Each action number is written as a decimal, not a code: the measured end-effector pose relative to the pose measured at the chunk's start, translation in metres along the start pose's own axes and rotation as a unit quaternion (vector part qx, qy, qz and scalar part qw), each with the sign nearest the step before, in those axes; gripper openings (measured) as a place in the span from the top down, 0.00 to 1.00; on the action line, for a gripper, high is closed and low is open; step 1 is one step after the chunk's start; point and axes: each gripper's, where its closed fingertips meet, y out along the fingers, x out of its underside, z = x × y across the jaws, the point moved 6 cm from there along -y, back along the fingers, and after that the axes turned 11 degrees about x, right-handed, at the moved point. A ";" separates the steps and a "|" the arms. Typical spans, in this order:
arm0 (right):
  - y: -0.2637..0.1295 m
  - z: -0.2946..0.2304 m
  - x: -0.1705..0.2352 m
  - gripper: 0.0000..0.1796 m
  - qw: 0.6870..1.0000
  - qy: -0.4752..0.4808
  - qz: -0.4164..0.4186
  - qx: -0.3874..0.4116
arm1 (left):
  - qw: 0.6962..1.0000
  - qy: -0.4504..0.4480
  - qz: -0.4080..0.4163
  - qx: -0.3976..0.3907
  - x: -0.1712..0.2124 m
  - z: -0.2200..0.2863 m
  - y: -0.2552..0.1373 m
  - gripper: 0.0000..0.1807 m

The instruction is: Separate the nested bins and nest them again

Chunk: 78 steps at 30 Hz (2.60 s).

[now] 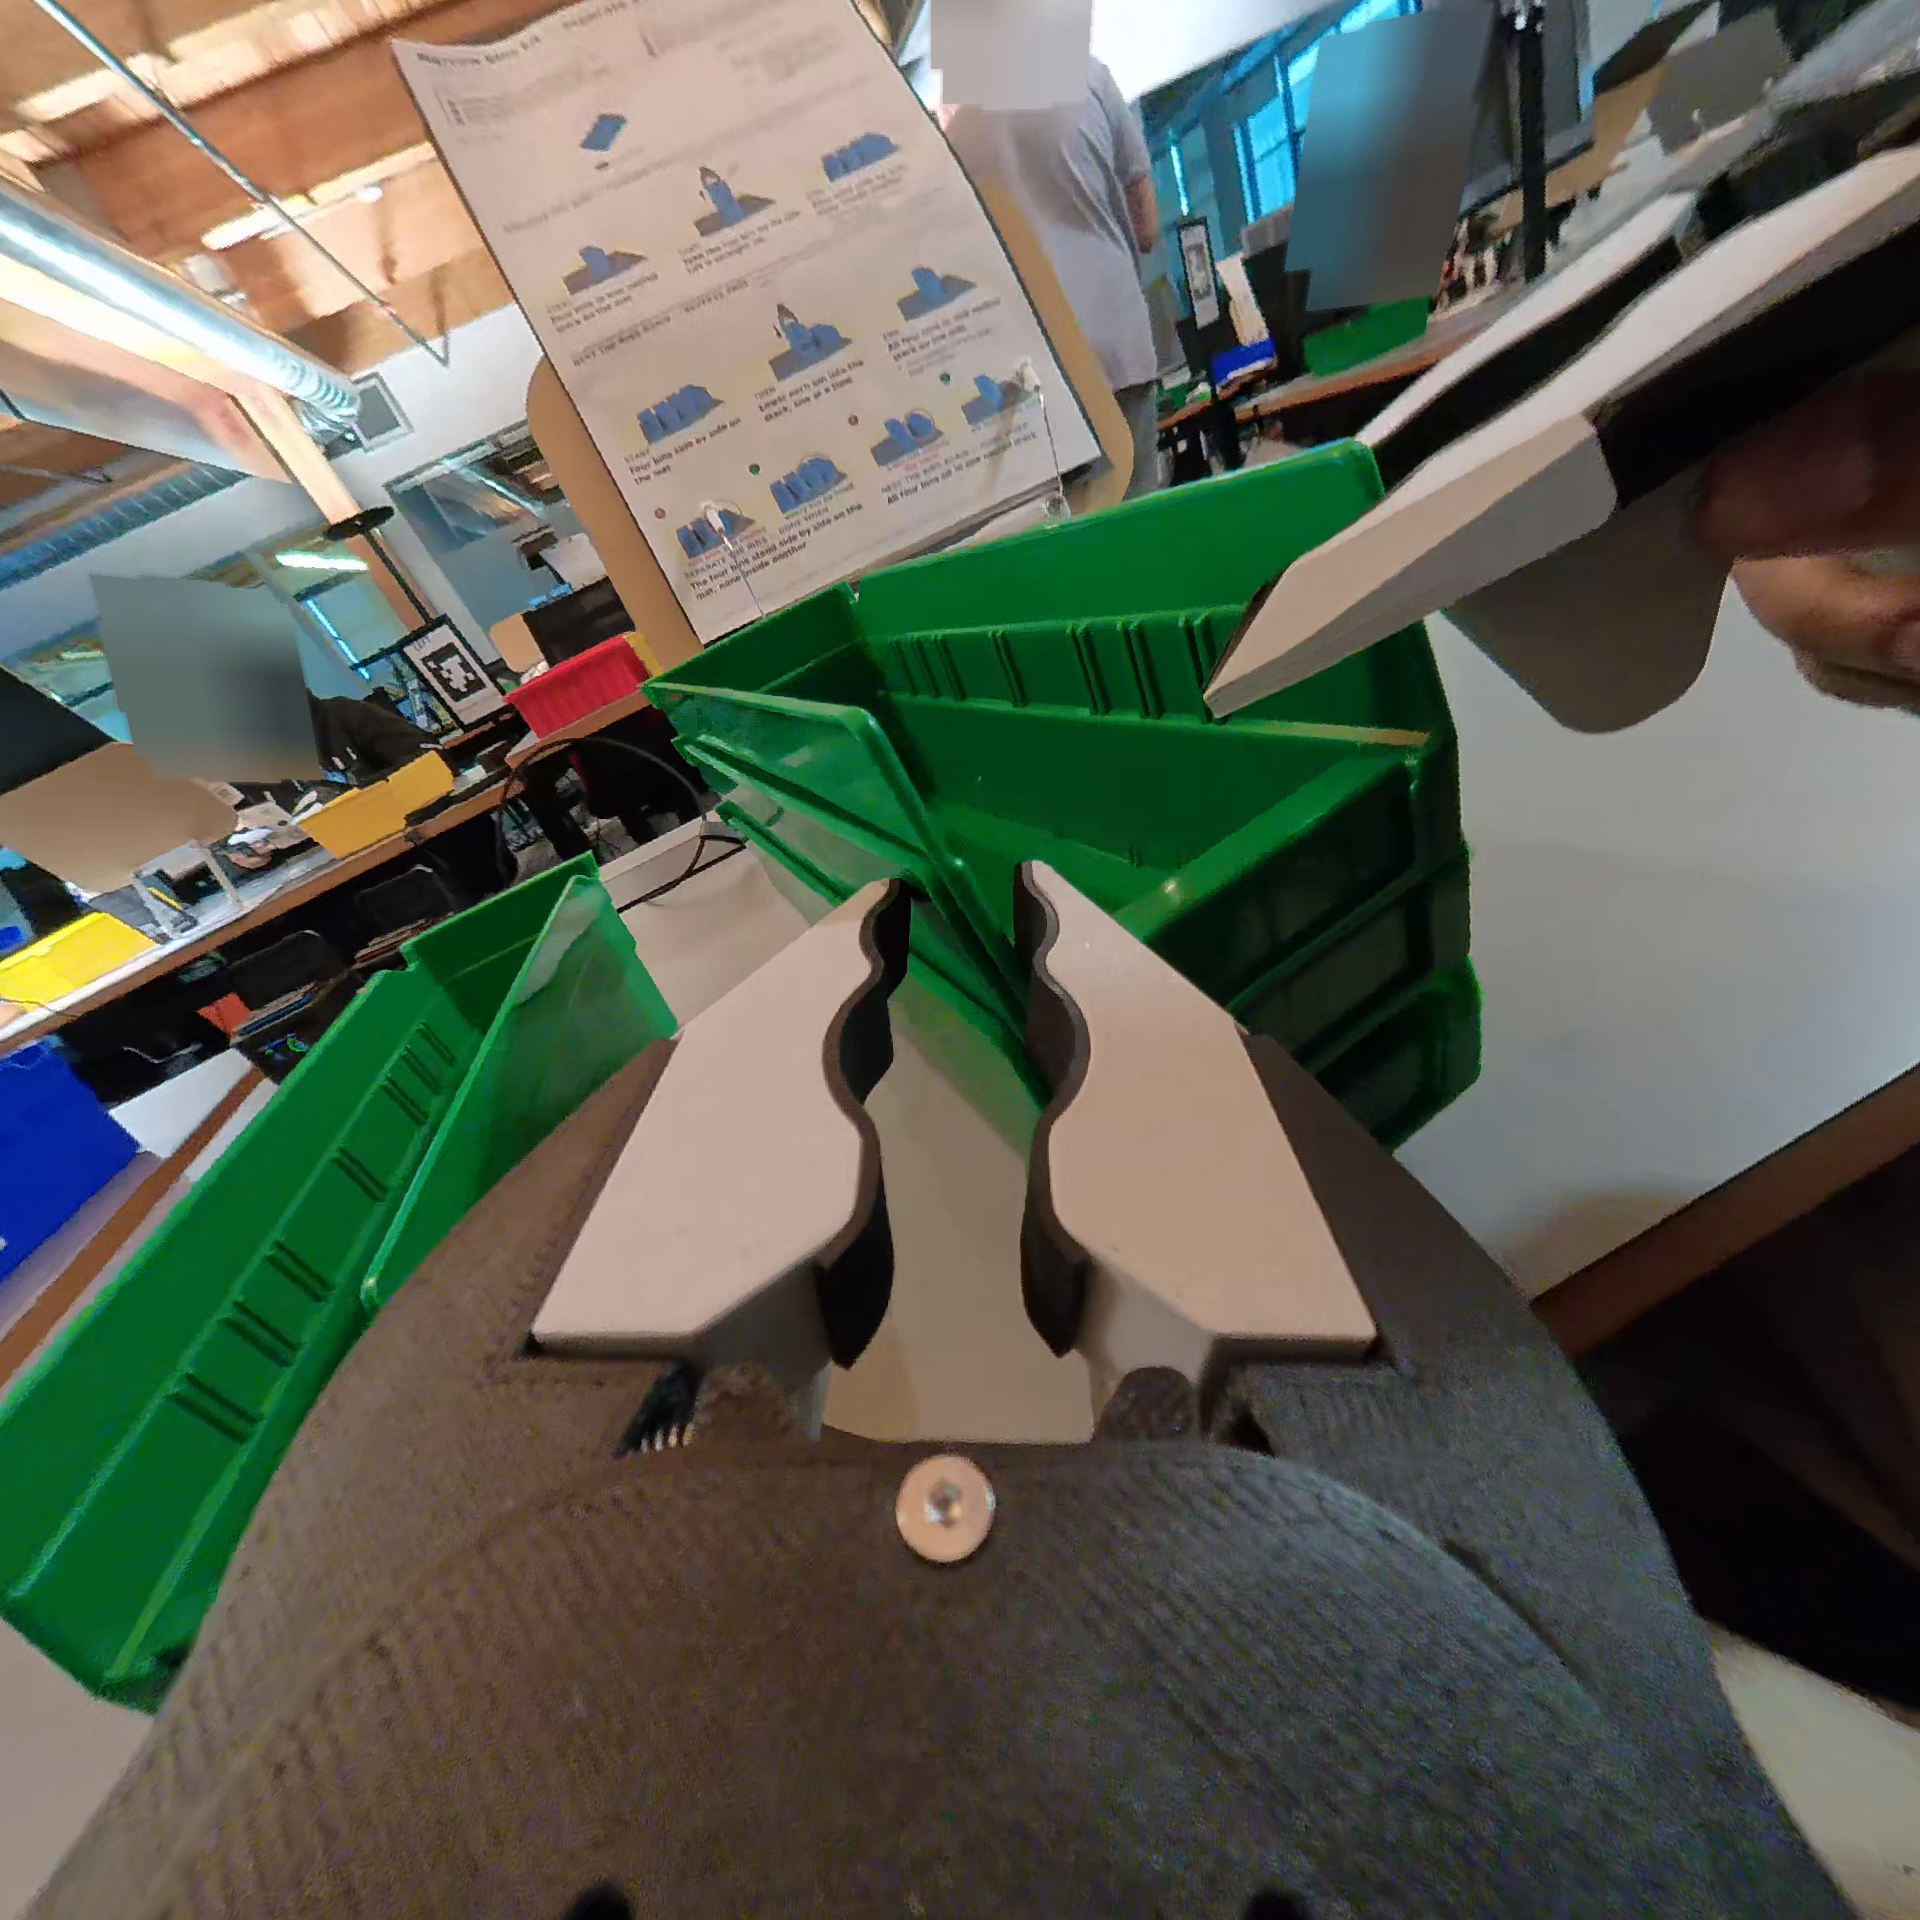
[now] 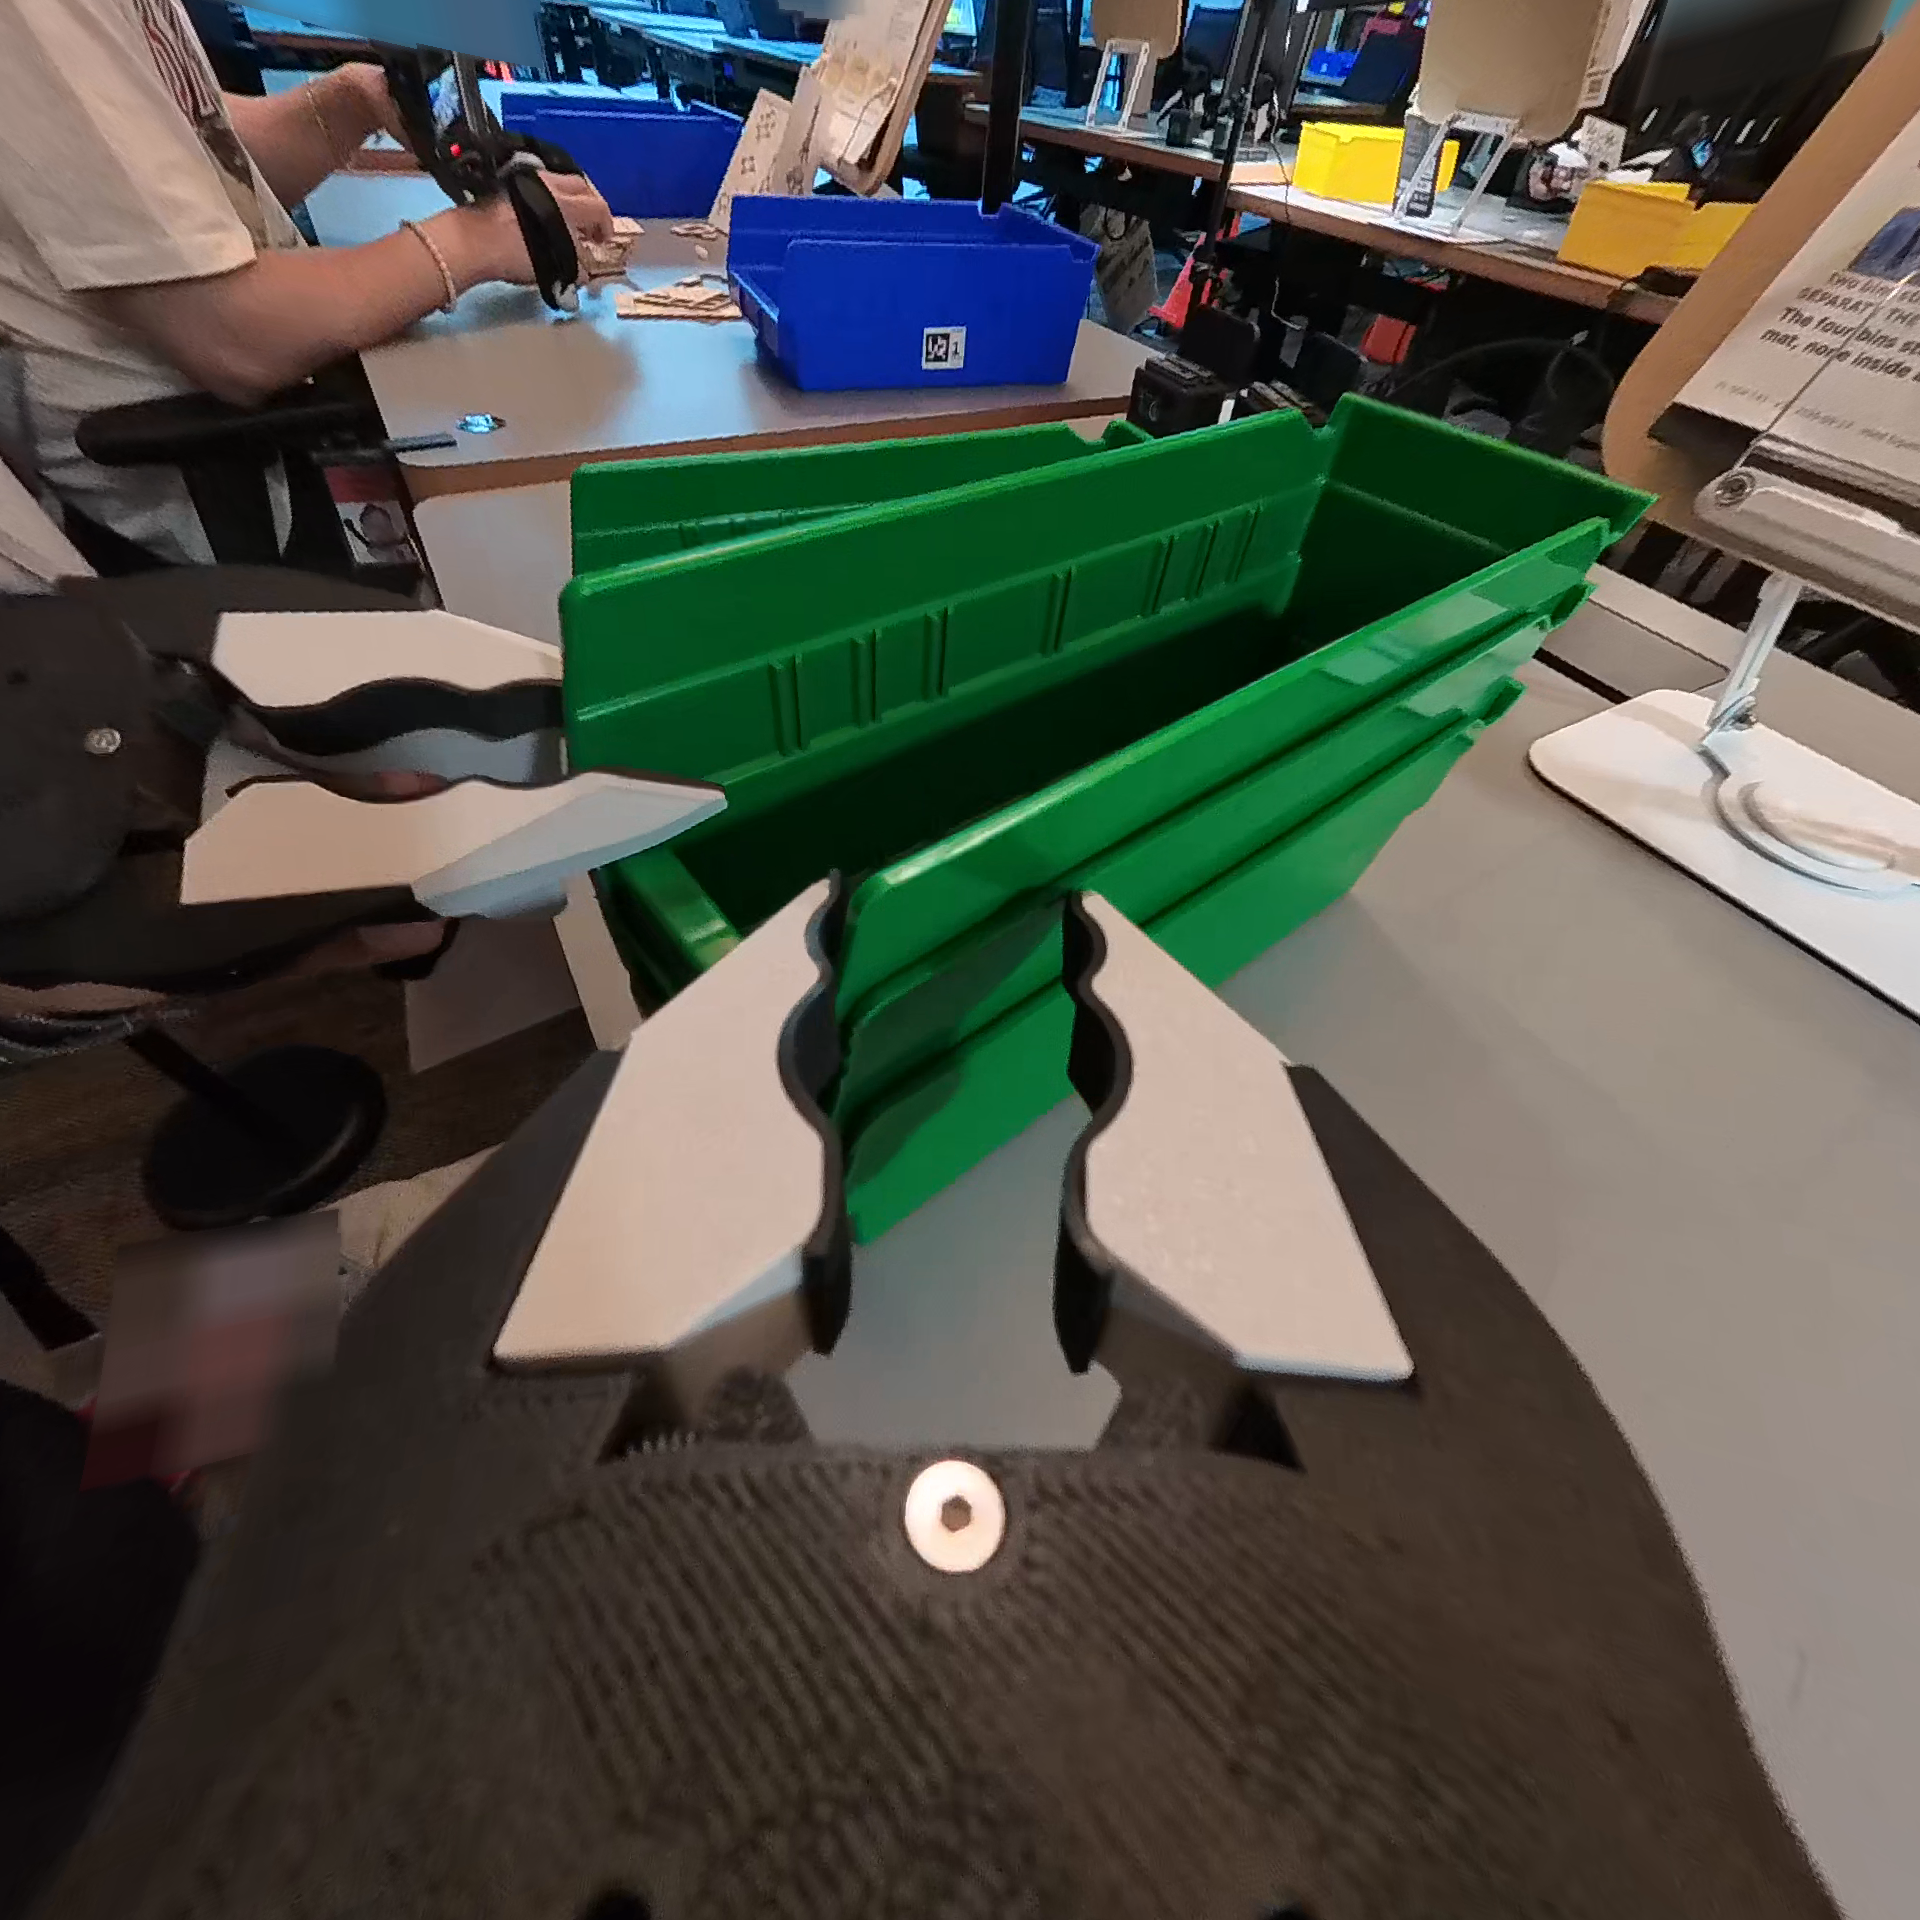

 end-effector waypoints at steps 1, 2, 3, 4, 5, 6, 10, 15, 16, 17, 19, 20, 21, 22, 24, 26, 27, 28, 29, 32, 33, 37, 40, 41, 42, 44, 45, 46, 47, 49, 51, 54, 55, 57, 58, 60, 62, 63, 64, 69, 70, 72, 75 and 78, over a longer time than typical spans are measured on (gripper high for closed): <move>0.000 0.000 0.001 0.77 1.000 -0.004 -0.002 0.000 | 1.000 0.009 -0.007 0.000 0.001 0.001 0.000 0.90; 0.000 -0.001 0.002 0.77 1.000 -0.007 -0.004 -0.001 | 1.000 0.013 -0.011 0.001 0.001 0.002 -0.001 0.89; 0.000 -0.001 0.002 0.77 1.000 -0.008 -0.006 -0.001 | 1.000 0.013 -0.011 0.002 0.001 0.002 -0.002 0.89; 0.000 0.000 0.002 0.77 1.000 -0.006 -0.007 0.000 | 1.000 0.010 -0.009 0.004 0.000 0.003 -0.003 0.89; 0.000 0.000 0.002 0.77 1.000 -0.003 -0.008 -0.001 | 1.000 0.005 -0.005 0.006 -0.001 0.003 -0.004 0.89; 0.000 0.000 0.002 0.76 1.000 -0.001 -0.008 -0.002 | 1.000 -0.002 -0.001 0.007 -0.002 0.002 -0.006 0.89; -0.001 -0.002 0.002 0.71 1.000 -0.005 -0.004 -0.012 | 0.999 -0.036 0.000 0.012 -0.003 0.001 -0.012 0.87; -0.010 -0.007 -0.010 0.69 0.999 -0.030 0.043 -0.004 | 0.997 -0.079 -0.018 0.004 0.004 -0.001 -0.013 0.72; -0.012 -0.007 -0.013 0.69 0.998 -0.032 0.049 0.003 | 0.995 -0.095 -0.024 -0.002 0.006 -0.002 -0.012 0.69; -0.012 -0.005 -0.013 0.69 0.998 -0.031 0.046 0.013 | 0.993 -0.114 -0.026 0.000 0.007 -0.003 -0.010 0.67; -0.010 -0.001 -0.010 0.69 0.999 -0.017 0.031 0.032 | 0.986 -0.160 -0.035 0.009 0.011 -0.003 -0.007 0.65; -0.009 -0.001 -0.008 0.69 0.999 -0.005 0.026 0.031 | 0.982 -0.182 -0.041 0.010 0.014 -0.005 -0.006 0.64; -0.008 -0.002 -0.006 0.69 0.999 0.008 0.023 0.022 | 0.980 -0.194 -0.045 0.007 0.015 -0.007 -0.006 0.67; -0.006 -0.003 -0.004 0.68 0.999 0.021 0.022 0.012 | 0.980 -0.193 -0.048 0.004 0.016 -0.010 -0.006 0.65; -0.005 -0.005 -0.002 0.68 0.999 0.036 0.020 0.001 | 0.981 -0.189 -0.049 -0.018 0.017 -0.015 -0.008 0.71; -0.005 -0.006 -0.001 0.65 0.999 0.038 0.020 -0.009 | 0.981 -0.174 -0.054 -0.059 0.019 -0.026 -0.011 0.78; -0.005 -0.007 -0.002 0.64 0.999 0.038 0.021 -0.014 | 0.982 -0.169 -0.056 -0.068 0.021 -0.030 -0.013 0.79; -0.005 -0.008 -0.002 0.64 0.999 0.038 0.022 -0.015 | 0.982 -0.171 -0.054 -0.066 0.022 -0.032 -0.013 0.79; -0.005 -0.008 -0.002 0.65 0.999 0.035 0.023 -0.014 | 0.981 -0.178 -0.050 -0.057 0.023 -0.032 -0.013 0.79; -0.005 -0.008 -0.002 0.65 0.999 0.034 0.026 -0.014 | 0.978 -0.205 -0.044 -0.016 0.024 -0.027 -0.011 0.73; -0.005 -0.008 -0.001 0.64 0.999 0.036 0.027 -0.016 | 0.976 -0.213 -0.041 -0.009 0.024 -0.025 -0.010 0.73; -0.005 -0.006 -0.001 0.63 0.999 0.041 0.032 -0.014 | 0.975 -0.221 -0.004 -0.027 0.014 -0.029 -0.014 0.74; -0.005 -0.005 -0.002 0.61 0.999 0.030 0.036 -0.007 | 0.980 -0.183 0.048 -0.062 -0.001 -0.030 -0.025 0.76; -0.006 -0.005 -0.002 0.61 0.999 0.027 0.037 -0.005 | 0.981 -0.178 0.041 -0.060 0.000 -0.027 -0.025 0.75; -0.006 -0.005 -0.003 0.62 0.999 0.026 0.039 -0.003 | 0.982 -0.180 0.028 -0.050 0.002 -0.025 -0.022 0.73; -0.007 -0.005 -0.003 0.62 0.999 0.024 0.041 -0.001 | 0.981 -0.193 0.005 -0.029 0.008 -0.020 -0.017 0.69; -0.007 -0.005 -0.004 0.62 0.999 0.023 0.043 -0.001 | 0.980 -0.197 -0.003 -0.021 0.010 -0.019 -0.015 0.66; -0.008 -0.004 -0.004 0.62 0.999 0.023 0.046 0.001 | 0.980 -0.199 -0.007 -0.016 0.011 -0.018 -0.014 0.65; -0.009 -0.004 -0.006 0.62 0.998 0.023 0.051 0.003 | 0.980 -0.198 -0.011 -0.013 0.012 -0.018 -0.013 0.63; -0.012 -0.001 -0.008 0.61 0.998 0.026 0.063 0.006 | 0.980 -0.197 -0.018 -0.001 0.012 -0.014 -0.012 0.57; -0.013 0.003 -0.010 0.61 0.997 0.040 0.072 0.008 | 0.976 -0.213 -0.029 0.044 0.010 -0.004 -0.009 0.42; -0.014 0.012 -0.009 0.63 0.995 0.070 0.074 0.017 | 0.961 -0.256 -0.046 0.090 0.008 0.009 -0.006 0.28; -0.014 0.014 -0.008 0.63 0.994 0.078 0.072 0.016 | 0.962 -0.253 -0.061 0.087 0.011 0.011 -0.004 0.25; -0.014 0.019 -0.007 0.64 0.993 0.089 0.071 0.018 | 0.964 -0.233 -0.104 0.071 0.020 0.015 0.001 0.19; -0.015 0.022 -0.007 0.64 0.993 0.090 0.070 0.019 | 0.965 -0.225 -0.121 0.062 0.024 0.017 0.005 0.17; -0.016 0.026 -0.007 0.64 0.993 0.090 0.070 0.023 | 0.962 -0.222 -0.151 0.049 0.033 0.021 0.014 0.13; -0.018 0.030 -0.007 0.65 0.993 0.088 0.071 0.025 | 0.957 -0.226 -0.179 0.024 0.042 0.020 0.022 0.13; -0.019 0.031 -0.007 0.65 0.993 0.088 0.072 0.025 | 0.956 -0.221 -0.194 0.009 0.049 0.017 0.025 0.13; -0.019 0.032 -0.007 0.65 0.993 0.089 0.072 0.023 | 0.956 -0.216 -0.200 0.005 0.053 0.015 0.028 0.13; -0.016 0.033 -0.005 0.65 0.993 0.102 0.066 0.007 | 0.965 -0.202 -0.166 -0.032 0.049 0.011 0.029 0.32; -0.014 0.033 -0.004 0.65 0.993 0.102 0.060 0.006 | 0.965 -0.199 -0.165 -0.033 0.049 0.011 0.028 0.33; -0.010 0.035 -0.001 0.65 0.993 0.105 0.051 0.001 | 0.964 -0.206 -0.168 -0.021 0.050 0.008 0.025 0.33; -0.003 0.036 0.000 0.65 0.991 0.126 0.046 -0.014 | 0.962 -0.212 -0.173 -0.016 0.050 0.008 0.020 0.34; 0.003 0.036 -0.003 0.65 0.987 0.149 0.046 -0.030 | 0.962 -0.211 -0.170 -0.017 0.048 0.014 0.012 0.34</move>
